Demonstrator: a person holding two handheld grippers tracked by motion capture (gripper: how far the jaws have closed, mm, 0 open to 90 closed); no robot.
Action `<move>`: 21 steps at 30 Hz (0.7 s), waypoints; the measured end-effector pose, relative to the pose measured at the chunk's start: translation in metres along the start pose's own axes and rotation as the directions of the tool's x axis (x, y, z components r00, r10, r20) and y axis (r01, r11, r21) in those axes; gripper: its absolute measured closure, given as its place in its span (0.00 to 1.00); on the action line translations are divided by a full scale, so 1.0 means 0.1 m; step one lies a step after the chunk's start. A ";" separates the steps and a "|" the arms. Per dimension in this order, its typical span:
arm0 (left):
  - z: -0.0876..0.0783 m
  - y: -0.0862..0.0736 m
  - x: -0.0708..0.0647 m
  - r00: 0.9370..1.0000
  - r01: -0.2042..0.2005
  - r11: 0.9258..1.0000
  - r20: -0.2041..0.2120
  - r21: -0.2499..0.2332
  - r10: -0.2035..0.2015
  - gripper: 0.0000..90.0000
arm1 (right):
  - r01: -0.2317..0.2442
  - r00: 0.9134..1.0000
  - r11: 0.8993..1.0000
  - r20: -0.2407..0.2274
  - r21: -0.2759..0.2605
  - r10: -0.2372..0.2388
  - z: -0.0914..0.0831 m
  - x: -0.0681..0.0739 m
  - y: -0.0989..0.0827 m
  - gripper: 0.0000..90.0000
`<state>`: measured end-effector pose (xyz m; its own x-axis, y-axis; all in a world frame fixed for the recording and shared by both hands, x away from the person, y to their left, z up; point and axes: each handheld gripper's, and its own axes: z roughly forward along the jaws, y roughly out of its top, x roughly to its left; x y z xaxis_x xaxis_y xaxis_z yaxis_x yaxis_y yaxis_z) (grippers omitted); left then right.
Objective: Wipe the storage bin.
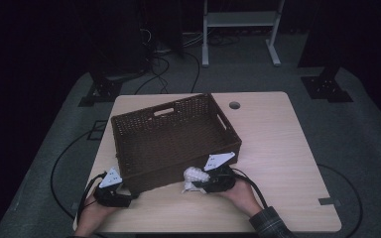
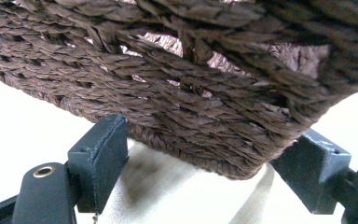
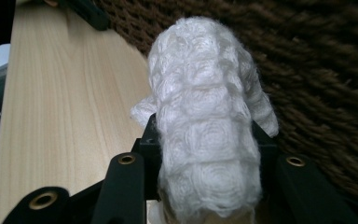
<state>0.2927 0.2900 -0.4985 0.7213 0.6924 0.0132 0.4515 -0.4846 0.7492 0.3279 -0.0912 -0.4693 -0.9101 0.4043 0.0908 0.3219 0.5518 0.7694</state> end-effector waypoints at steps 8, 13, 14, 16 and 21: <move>0.00 0.00 0.00 1.000 0.000 1.000 0.000 0.000 0.000 0.23 | 0.000 1.000 1.000 -0.010 0.026 0.000 0.11 0.01 -0.05 0.67; 0.00 0.00 0.00 1.000 0.000 1.000 0.000 0.000 0.000 0.23 | -0.002 1.000 1.000 -0.007 0.027 0.002 0.08 0.02 -0.03 0.67; 0.00 0.00 0.00 1.000 0.000 1.000 -0.001 0.000 0.000 0.23 | 0.000 1.000 1.000 -0.005 0.025 0.000 0.07 0.02 -0.02 0.67; 0.00 0.00 0.00 1.000 0.002 1.000 -0.004 0.000 -0.002 0.23 | -0.007 1.000 1.000 -0.011 0.014 0.007 0.04 0.02 0.00 0.67; 0.00 0.00 0.00 1.000 0.006 1.000 -0.005 -0.002 -0.006 0.23 | -0.002 1.000 1.000 -0.007 -0.012 0.002 -0.04 0.03 0.05 0.67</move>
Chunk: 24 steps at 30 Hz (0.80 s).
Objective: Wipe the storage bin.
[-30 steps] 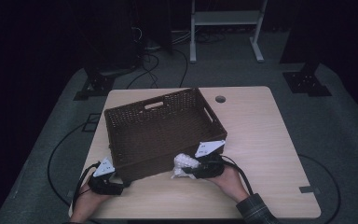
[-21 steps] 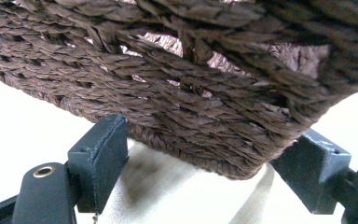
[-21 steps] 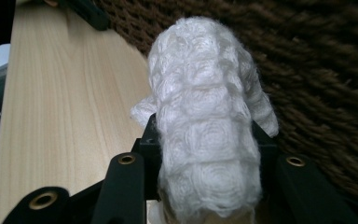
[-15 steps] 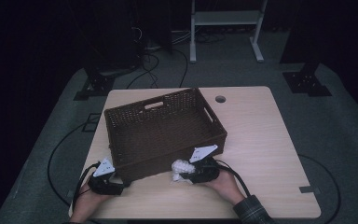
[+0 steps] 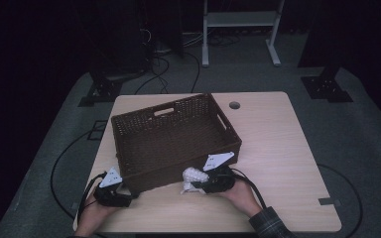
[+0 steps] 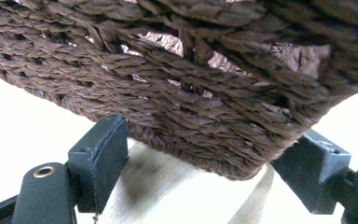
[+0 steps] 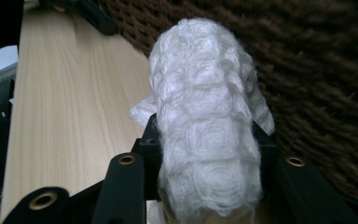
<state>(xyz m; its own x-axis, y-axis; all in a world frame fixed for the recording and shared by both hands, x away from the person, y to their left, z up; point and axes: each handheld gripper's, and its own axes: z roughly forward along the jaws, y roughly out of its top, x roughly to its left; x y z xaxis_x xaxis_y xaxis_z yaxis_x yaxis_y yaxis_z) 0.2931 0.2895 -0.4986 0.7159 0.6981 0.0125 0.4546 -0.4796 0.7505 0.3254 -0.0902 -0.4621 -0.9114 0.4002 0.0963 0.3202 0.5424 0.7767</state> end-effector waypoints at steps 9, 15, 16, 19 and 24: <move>0.00 0.00 0.00 1.000 0.001 1.000 0.001 -0.001 -0.001 0.24 | 0.004 1.000 0.998 -0.001 -0.059 -0.004 -0.15 0.03 0.12 0.66; 0.00 0.00 0.00 1.000 0.003 1.000 0.002 -0.003 -0.003 0.24 | 0.013 1.000 0.996 -0.005 -0.086 -0.014 -0.23 0.05 0.19 0.66; 0.00 0.00 0.00 1.000 0.003 1.000 0.002 -0.003 -0.003 0.24 | 0.020 1.000 0.996 -0.007 -0.090 -0.021 -0.24 0.05 0.21 0.66; 0.00 0.00 0.00 1.000 0.004 1.000 0.003 -0.004 -0.004 0.24 | 0.025 1.000 0.995 -0.012 -0.101 -0.027 -0.29 0.05 0.29 0.67; 0.00 0.00 0.01 1.000 -0.002 1.000 0.003 0.000 0.002 0.24 | 0.044 0.999 0.993 -0.021 -0.113 -0.047 -0.31 0.06 0.40 0.67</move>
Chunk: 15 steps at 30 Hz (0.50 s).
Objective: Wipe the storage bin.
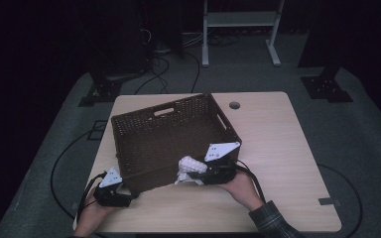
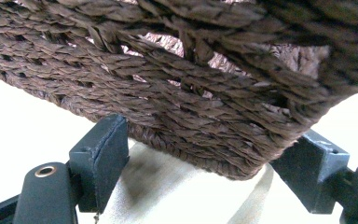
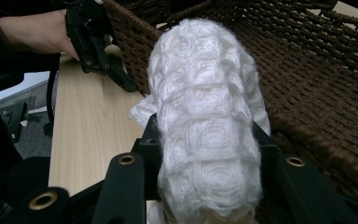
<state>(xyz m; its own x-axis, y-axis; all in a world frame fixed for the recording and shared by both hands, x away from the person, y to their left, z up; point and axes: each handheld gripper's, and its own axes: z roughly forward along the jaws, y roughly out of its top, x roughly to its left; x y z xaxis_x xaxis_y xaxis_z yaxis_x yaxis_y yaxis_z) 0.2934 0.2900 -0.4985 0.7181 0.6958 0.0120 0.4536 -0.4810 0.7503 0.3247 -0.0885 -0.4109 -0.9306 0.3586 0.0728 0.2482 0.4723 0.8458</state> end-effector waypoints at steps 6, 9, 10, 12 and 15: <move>0.00 0.00 0.00 1.000 -0.003 1.000 0.001 0.000 0.003 0.24 | -0.001 1.000 1.000 -0.008 0.009 0.001 0.05 -0.01 -0.03 0.67; 0.00 0.00 0.00 1.000 0.000 1.000 0.000 -0.002 0.000 0.24 | -0.008 1.000 1.000 -0.015 0.019 0.008 0.09 -0.01 -0.06 0.67; 0.00 0.00 0.00 1.000 -0.001 1.000 0.000 -0.002 0.001 0.24 | -0.008 1.000 1.000 -0.016 0.022 0.008 0.10 -0.01 -0.07 0.67; 0.00 0.00 0.00 1.000 -0.001 1.000 0.000 -0.002 0.001 0.24 | -0.010 1.000 1.000 -0.019 0.028 0.010 0.13 -0.01 -0.09 0.67; 0.00 0.00 0.00 1.000 -0.001 1.000 0.000 -0.002 0.001 0.24 | -0.009 1.000 0.999 -0.022 0.049 0.010 0.19 -0.01 -0.13 0.67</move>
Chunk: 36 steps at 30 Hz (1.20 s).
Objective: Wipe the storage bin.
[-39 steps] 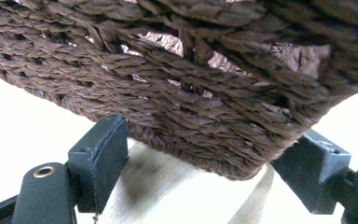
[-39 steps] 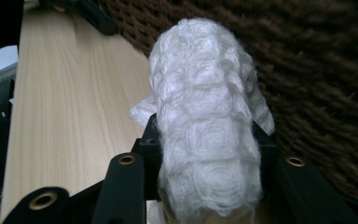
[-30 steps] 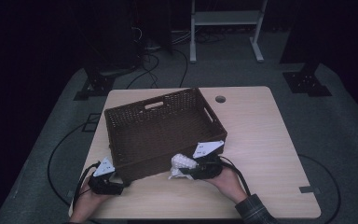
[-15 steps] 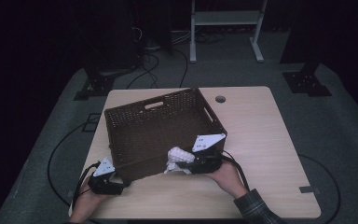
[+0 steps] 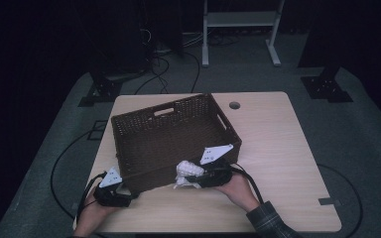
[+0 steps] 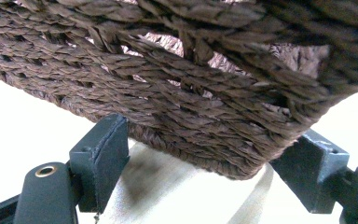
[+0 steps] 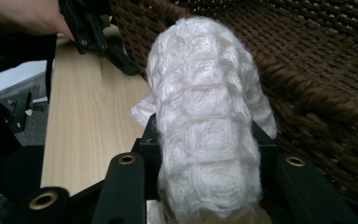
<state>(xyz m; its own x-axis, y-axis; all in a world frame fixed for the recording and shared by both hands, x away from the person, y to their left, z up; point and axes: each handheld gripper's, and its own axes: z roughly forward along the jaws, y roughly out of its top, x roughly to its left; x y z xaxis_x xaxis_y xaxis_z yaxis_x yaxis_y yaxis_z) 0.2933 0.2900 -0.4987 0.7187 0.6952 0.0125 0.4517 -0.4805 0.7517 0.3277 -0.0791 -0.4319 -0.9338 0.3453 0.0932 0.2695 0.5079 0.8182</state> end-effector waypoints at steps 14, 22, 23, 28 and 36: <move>0.00 0.00 0.00 1.000 -0.005 1.000 0.003 0.003 0.005 0.24 | -0.016 1.000 0.998 -0.013 0.056 0.017 0.21 -0.01 -0.15 0.67; 0.00 0.00 0.00 1.000 -0.006 1.000 0.003 0.003 0.006 0.24 | -0.029 0.999 0.995 -0.027 0.098 0.031 0.36 0.01 -0.23 0.67; 0.00 0.00 0.00 1.000 -0.006 1.000 0.003 0.003 0.006 0.24 | -0.026 0.999 0.994 -0.028 0.108 0.029 0.38 0.01 -0.25 0.67; 0.00 0.00 0.00 1.000 -0.005 1.000 0.003 0.003 0.005 0.24 | -0.029 0.999 0.993 -0.032 0.113 0.033 0.45 0.02 -0.28 0.67; 0.00 0.00 0.00 1.000 -0.006 1.000 0.004 0.003 0.006 0.24 | -0.023 0.999 0.994 -0.028 0.105 0.026 0.41 0.05 -0.23 0.67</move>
<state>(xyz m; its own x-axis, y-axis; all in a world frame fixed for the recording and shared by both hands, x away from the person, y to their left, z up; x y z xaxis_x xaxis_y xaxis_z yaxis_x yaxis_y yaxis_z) 0.2934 0.2905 -0.4984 0.7231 0.6906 0.0144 0.4491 -0.4859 0.7498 0.3268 -0.0564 -0.4739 -0.9327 0.3362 0.1306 0.3143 0.5796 0.7519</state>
